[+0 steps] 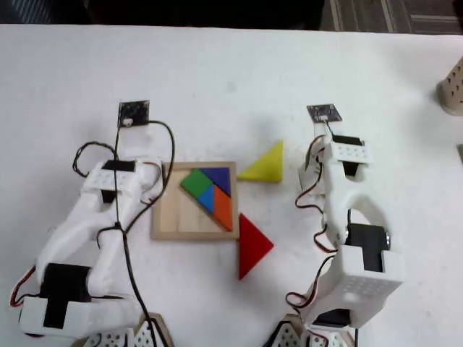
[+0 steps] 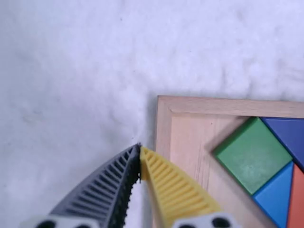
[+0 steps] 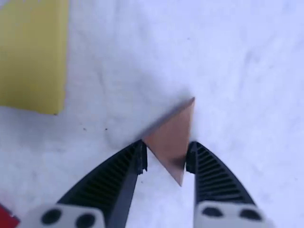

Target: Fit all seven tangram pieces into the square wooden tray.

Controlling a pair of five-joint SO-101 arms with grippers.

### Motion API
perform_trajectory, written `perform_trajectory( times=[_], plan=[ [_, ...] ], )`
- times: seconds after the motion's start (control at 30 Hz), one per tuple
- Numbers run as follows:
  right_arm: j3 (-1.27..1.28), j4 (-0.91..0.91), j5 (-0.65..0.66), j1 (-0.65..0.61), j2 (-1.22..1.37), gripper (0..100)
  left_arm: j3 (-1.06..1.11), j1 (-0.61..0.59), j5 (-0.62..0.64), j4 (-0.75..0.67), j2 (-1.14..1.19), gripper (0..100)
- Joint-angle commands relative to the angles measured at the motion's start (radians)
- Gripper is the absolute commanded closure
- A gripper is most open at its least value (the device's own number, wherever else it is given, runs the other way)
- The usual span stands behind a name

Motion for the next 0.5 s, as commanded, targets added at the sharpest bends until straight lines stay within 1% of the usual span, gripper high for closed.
perform_trajectory(
  times=[0.0,0.13,0.47],
  plan=[
    [-0.046,-0.010,0.015,-0.015,-0.010,89.9,-0.006,-0.007,-0.012,0.006,-0.048,98],
    [-0.060,-0.004,0.017,-0.015,-0.059,95.5,-0.006,-0.007,-0.012,0.006,-0.048,98],
    [-0.055,0.002,0.012,-0.010,-0.087,95.8,-0.006,-0.007,-0.012,0.006,-0.048,98]
  ],
)
